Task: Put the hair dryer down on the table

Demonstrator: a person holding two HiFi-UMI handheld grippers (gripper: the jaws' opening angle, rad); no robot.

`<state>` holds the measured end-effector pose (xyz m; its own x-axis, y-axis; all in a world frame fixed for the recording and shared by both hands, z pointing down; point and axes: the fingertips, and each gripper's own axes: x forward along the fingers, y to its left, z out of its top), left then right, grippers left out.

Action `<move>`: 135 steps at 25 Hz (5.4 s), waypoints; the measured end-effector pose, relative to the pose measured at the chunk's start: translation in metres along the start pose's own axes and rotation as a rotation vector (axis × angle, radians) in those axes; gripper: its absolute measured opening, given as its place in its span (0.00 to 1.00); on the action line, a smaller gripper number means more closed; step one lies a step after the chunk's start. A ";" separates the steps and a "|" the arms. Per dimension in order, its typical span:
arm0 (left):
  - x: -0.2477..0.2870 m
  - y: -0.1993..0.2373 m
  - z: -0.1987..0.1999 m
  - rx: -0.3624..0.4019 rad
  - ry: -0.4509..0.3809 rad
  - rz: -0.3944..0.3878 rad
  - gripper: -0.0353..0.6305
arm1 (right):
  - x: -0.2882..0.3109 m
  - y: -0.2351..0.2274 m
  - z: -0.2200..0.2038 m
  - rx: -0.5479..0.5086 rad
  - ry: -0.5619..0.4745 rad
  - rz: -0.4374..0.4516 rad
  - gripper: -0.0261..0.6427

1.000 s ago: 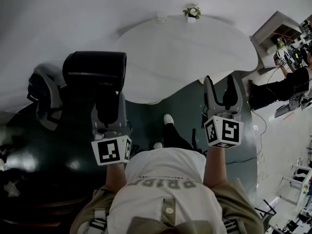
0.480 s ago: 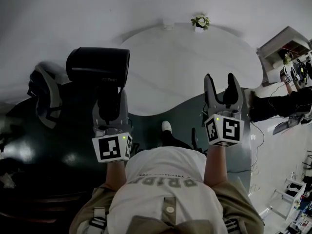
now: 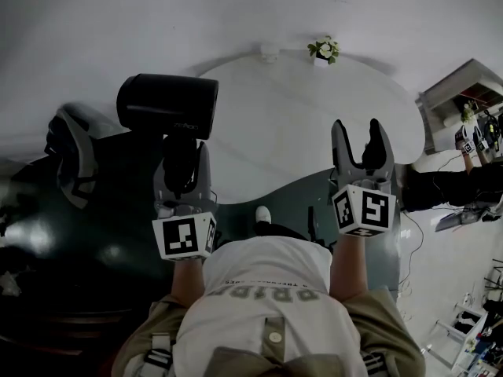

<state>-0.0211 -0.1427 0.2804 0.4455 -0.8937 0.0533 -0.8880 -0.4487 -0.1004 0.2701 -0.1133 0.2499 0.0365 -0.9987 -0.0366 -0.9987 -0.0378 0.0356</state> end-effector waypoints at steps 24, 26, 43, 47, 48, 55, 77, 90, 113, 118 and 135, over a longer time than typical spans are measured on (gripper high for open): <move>0.037 -0.002 -0.037 0.052 0.168 -0.125 0.25 | 0.048 0.007 -0.011 0.092 0.010 0.051 0.49; 0.038 0.000 -0.045 0.061 0.191 -0.159 0.25 | 0.052 0.020 -0.010 0.098 0.006 0.083 0.49; 0.041 -0.013 -0.124 0.016 0.351 -0.325 0.25 | 0.060 0.140 -0.034 -0.073 0.117 0.588 0.53; 0.039 -0.014 -0.146 0.014 0.404 -0.344 0.25 | 0.059 0.160 -0.046 -0.101 0.170 0.671 0.53; 0.039 -0.014 -0.150 0.014 0.413 -0.348 0.25 | 0.058 0.166 -0.049 -0.104 0.185 0.696 0.54; 0.032 -0.023 -0.172 0.027 0.463 -0.375 0.25 | 0.051 0.195 -0.075 -0.226 0.277 0.817 0.60; 0.018 -0.039 -0.238 0.048 0.633 -0.443 0.25 | 0.050 0.218 -0.160 -0.473 0.463 0.896 0.59; 0.012 -0.041 -0.262 0.060 0.716 -0.466 0.25 | 0.049 0.220 -0.196 -0.505 0.537 0.900 0.56; -0.006 -0.046 -0.302 0.061 0.895 -0.531 0.25 | 0.036 0.221 -0.242 -0.470 0.639 0.810 0.51; -0.011 -0.048 -0.318 0.068 0.951 -0.557 0.25 | 0.032 0.222 -0.261 -0.423 0.673 0.812 0.50; -0.015 -0.050 -0.355 0.051 1.071 -0.593 0.25 | 0.033 0.223 -0.309 -0.334 0.754 0.840 0.50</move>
<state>-0.0236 -0.1062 0.6372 0.4392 -0.1083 0.8918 -0.5634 -0.8065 0.1795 0.0600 -0.1653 0.5651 -0.5039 -0.4783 0.7192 -0.6646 0.7465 0.0308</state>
